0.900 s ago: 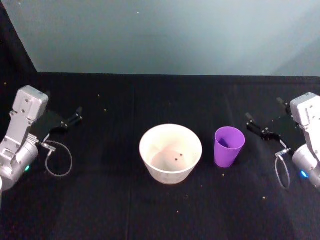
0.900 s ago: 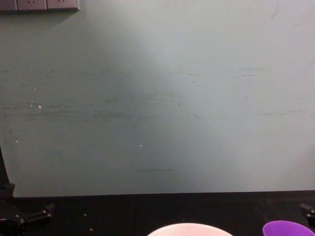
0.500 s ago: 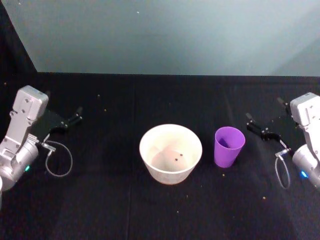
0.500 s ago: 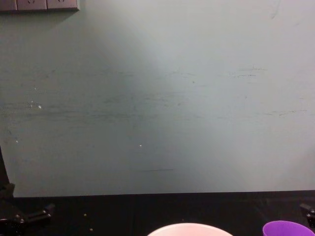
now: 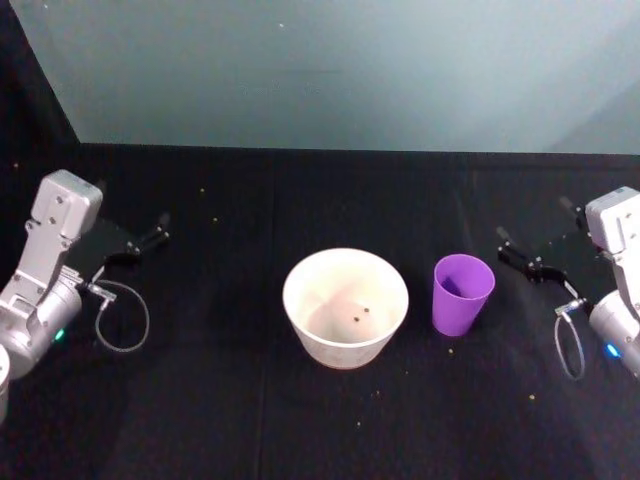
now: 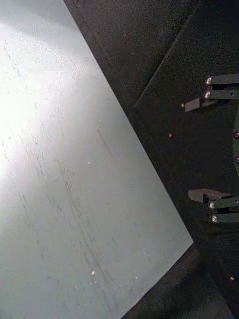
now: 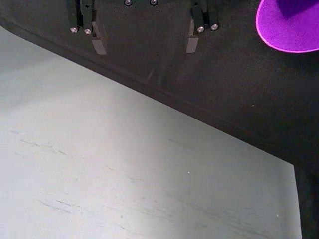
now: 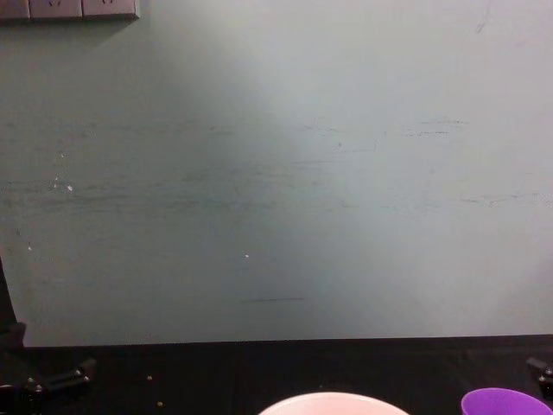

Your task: Pick up the cup and pour the mung beans from the cup into the bowl.

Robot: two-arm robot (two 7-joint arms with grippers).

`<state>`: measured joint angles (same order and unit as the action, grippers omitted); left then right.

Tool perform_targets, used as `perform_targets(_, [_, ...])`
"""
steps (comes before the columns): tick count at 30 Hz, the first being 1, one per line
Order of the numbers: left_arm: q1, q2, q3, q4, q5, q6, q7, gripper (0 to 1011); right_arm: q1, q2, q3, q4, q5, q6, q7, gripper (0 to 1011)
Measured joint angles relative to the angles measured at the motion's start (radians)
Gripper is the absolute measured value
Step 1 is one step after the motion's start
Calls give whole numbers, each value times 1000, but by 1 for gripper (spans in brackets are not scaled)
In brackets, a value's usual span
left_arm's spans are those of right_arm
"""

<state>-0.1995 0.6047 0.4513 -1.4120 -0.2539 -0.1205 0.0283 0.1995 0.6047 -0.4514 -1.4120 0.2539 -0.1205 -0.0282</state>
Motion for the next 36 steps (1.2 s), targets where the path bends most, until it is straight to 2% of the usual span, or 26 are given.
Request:
perform_targets(10, [0,0,0,0,0,0,0,1011,0,0,0,0,0,0,0,1002])
perform_targets(12, [0,0,0,0,0,0,0,1011,-16,12,9,-22,-10,-10,0,1002])
perform_targets(19, [0,0,0,0,0,0,0,1011,-138,77,84,-101,46,-86,30,1003])
perform_targets(22, [0,0,0,0,0,0,0,1011,-203,102,122,-128,96,-139,58,1003])
perform_targets(23, [0,0,0,0,0,0,0,1011,-234,112,135,-135,126,-168,84,1003])
perform_targets(26, [0,0,0,0,0,0,0,1011,-268,123,148,-139,172,-208,137,1002])
perform_targets(27, [0,0,0,0,0,0,0,1011,-282,129,150,-137,204,-230,182,1002])
perform_targets(29, [0,0,0,0,0,0,0,1011,-289,130,148,-132,233,-247,227,1002])
perform_targets(32, [0,0,0,0,0,0,0,1011,-287,118,128,-108,285,-265,326,1003])
perform_targets(33, [0,0,0,0,0,0,0,1011,-287,118,128,-108,285,-265,326,1003])
perform_targets(36, [0,0,0,0,0,0,0,1011,-264,86,103,-77,303,-261,380,1002])
